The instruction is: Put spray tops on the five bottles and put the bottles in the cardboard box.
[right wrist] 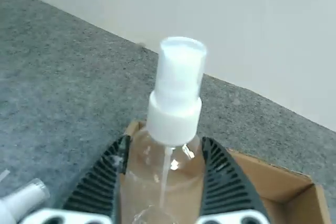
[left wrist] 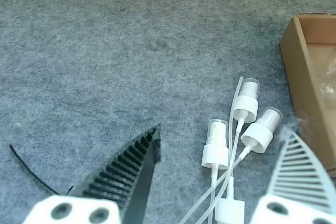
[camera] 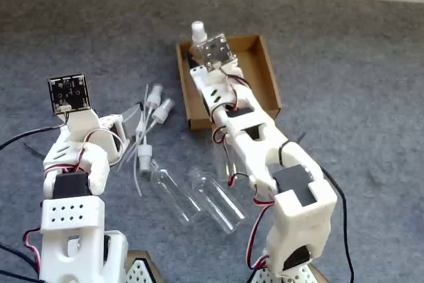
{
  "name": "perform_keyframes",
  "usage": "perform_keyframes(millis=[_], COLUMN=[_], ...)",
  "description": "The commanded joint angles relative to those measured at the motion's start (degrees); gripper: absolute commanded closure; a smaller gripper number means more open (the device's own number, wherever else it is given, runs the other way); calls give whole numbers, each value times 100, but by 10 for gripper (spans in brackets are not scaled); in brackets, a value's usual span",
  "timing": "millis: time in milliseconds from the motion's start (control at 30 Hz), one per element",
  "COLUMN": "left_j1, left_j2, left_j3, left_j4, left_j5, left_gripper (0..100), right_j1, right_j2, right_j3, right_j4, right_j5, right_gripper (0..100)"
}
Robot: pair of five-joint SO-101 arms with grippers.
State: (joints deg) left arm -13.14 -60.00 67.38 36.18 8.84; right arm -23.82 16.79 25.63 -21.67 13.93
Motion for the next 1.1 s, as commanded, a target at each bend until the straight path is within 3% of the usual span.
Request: perform_keyframes(millis=[0, 167, 400, 567, 1067], left_j1=[-57, -48, -48, -57, -57], left_j2=[-31, -31, -31, -31, -31], left_j3=[-31, -31, -31, -31, -22], left_j4=[-185, -185, -176, -176, -185], left_j5=[9, 9, 9, 9, 9], left_gripper=[681, 681, 681, 681, 681], right_j1=[92, -48, -13, -31, -40], right_j2=[-822, -1042, -136, 523, 1270], right_j3=[-207, -268, -1270, -1560, -1631], right_j4=[-4, 426, 365, -277, -673], right_j5=[62, 53, -360, -378, -396], right_gripper=[996, 996, 996, 996, 996])
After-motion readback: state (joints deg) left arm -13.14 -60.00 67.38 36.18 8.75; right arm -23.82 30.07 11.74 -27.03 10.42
